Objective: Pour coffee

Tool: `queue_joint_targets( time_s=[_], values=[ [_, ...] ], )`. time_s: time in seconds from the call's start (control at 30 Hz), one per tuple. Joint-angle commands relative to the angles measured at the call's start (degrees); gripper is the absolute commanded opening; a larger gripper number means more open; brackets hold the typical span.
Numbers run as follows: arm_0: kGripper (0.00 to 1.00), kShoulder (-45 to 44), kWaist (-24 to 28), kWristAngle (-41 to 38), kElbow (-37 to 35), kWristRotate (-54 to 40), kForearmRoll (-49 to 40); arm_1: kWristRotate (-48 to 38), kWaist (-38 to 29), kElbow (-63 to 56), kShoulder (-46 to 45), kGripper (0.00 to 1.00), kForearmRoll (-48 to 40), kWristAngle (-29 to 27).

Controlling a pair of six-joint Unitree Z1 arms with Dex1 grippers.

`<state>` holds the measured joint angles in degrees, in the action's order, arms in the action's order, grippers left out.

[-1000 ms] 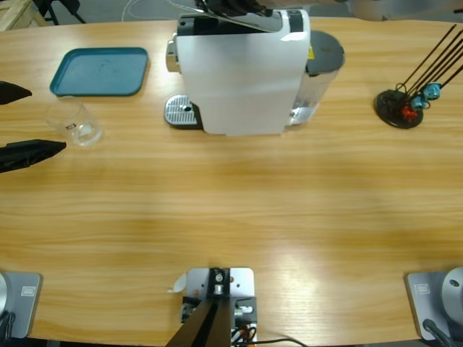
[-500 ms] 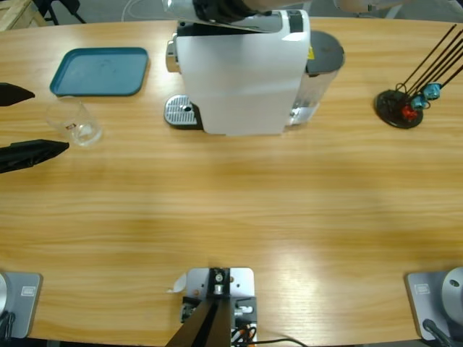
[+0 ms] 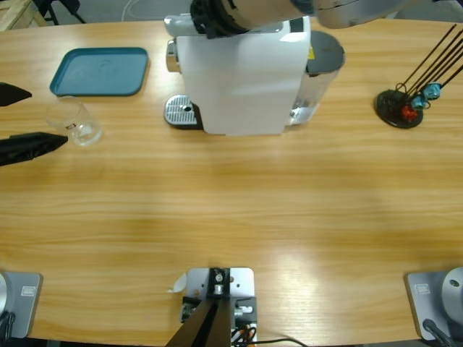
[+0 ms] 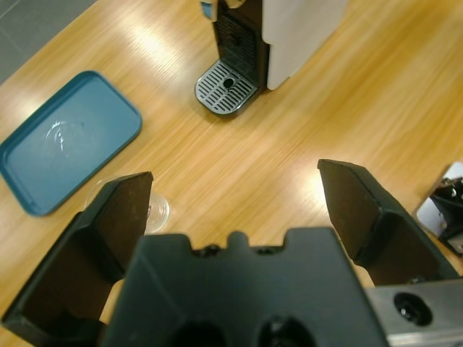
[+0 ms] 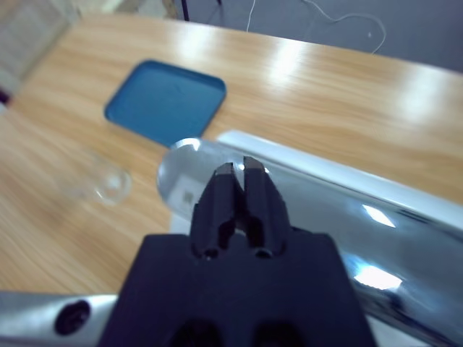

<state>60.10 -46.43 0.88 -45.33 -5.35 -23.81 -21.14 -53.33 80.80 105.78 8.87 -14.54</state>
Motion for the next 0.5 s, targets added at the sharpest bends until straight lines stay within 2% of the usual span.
queue_joint_targets(
  time_s=[0.03,0.2,0.33,0.4,0.5],
  values=[
    [1.0,-0.1,0.29,8.25,0.85,3.32,0.26,12.58,-1.25,-2.72,-11.65,1.0,7.86,-2.45],
    [1.0,-3.19,0.29,18.21,1.33,9.49,0.17,13.23,-1.25,-3.86,-24.57,1.0,14.67,-1.15],
    [1.0,-3.56,0.31,19.5,2.58,14.13,-0.01,11.76,-1.25,-13.3,-32.29,1.0,17.55,0.41],
    [1.0,-2.03,0.29,19.51,4.04,22.44,-0.83,9.81,-1.25,-18.54,-36.22,1.0,18.13,1.99],
    [1.0,0.57,0.31,20.85,7.27,29.58,-0.73,7.66,-1.25,-23.67,-39.97,1.0,18.59,5.4]
  ],
)
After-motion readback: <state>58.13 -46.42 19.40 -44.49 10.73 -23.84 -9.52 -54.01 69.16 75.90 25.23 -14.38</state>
